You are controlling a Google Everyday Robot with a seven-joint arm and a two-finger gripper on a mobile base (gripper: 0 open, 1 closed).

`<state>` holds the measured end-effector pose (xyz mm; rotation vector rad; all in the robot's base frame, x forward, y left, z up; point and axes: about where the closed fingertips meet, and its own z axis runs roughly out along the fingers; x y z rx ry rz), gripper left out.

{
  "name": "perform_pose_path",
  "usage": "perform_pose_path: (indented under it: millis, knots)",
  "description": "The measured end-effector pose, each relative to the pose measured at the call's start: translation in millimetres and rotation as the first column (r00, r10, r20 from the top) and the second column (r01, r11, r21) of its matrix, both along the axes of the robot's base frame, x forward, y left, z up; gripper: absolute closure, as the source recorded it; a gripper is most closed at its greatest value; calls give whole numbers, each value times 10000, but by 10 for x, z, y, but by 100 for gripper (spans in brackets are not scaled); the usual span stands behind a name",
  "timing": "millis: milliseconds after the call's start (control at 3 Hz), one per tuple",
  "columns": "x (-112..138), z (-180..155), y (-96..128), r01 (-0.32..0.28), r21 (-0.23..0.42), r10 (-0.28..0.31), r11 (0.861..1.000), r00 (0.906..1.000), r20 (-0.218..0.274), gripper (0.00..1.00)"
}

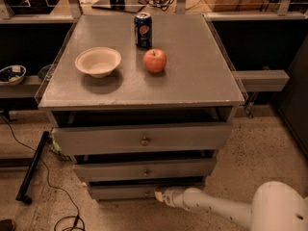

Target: Close bottom drawer

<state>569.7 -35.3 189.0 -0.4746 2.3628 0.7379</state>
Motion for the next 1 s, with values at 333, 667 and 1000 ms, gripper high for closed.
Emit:
perform_pose_path:
  millis: [333,667,1000]
  knots:
    - [-188,-17,-166,238,-51,-240,9997,9990,-384,100]
    - [-662,64,-698,1112,-452,-1152,9928,9885,-977,98]
    - [-669,38,-602,957,-367,-990,9947,9899,-1019,68]
